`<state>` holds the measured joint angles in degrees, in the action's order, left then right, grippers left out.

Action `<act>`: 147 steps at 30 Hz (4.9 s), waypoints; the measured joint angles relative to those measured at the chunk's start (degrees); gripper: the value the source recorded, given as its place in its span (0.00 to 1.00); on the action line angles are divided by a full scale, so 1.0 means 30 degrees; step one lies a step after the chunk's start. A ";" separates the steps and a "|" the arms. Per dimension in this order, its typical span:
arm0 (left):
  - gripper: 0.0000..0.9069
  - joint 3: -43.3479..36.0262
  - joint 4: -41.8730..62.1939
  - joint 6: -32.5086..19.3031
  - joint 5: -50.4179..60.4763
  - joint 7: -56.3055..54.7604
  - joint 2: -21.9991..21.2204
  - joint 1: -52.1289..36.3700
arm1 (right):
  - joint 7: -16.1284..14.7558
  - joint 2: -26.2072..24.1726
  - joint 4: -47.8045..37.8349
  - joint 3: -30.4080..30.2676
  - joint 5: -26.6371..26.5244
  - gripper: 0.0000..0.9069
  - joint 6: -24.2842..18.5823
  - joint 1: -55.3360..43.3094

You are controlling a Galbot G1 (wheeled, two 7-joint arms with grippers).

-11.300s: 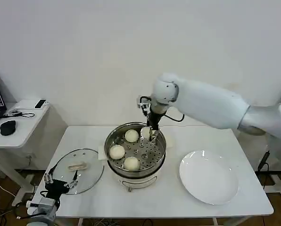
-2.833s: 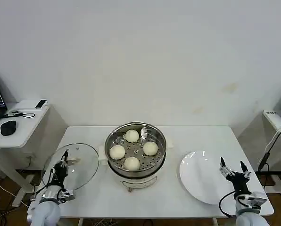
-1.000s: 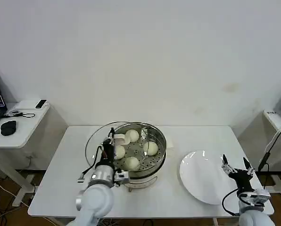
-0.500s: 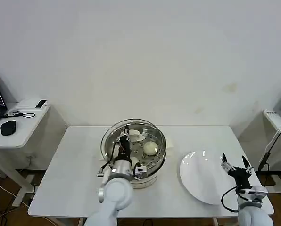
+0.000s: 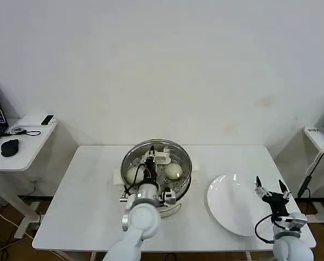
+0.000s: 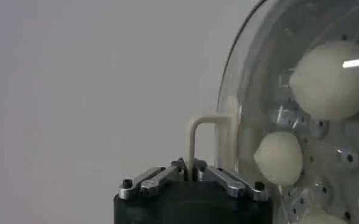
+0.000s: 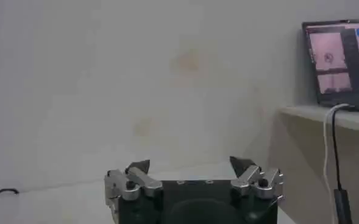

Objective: Take steamed baozi put them in steamer then cover it.

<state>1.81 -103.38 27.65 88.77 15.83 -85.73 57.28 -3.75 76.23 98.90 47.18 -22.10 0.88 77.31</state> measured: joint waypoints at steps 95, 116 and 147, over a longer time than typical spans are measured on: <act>1.00 0.0065 -0.3214 -0.0518 -0.2332 0.1938 0.1423 0.1407 | -0.0018 0.0226 -0.0569 -0.0148 0.0364 1.00 -0.0220 -0.0119; 1.00 0.2995 -0.8735 -0.0498 -0.5476 0.2668 0.3620 0.4695 | 0.0027 0.0074 0.0336 -0.0757 0.0081 1.00 0.0559 0.0293; 1.00 1.2957 -0.5029 -0.6628 -2.6264 -0.3404 0.3000 1.1566 | 0.0570 0.0196 0.1006 -0.3134 0.1218 1.00 0.1268 0.0867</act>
<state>40.68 -118.46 7.76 9.98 5.61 -76.73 91.98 -2.04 76.82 101.92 37.78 -18.45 4.69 79.91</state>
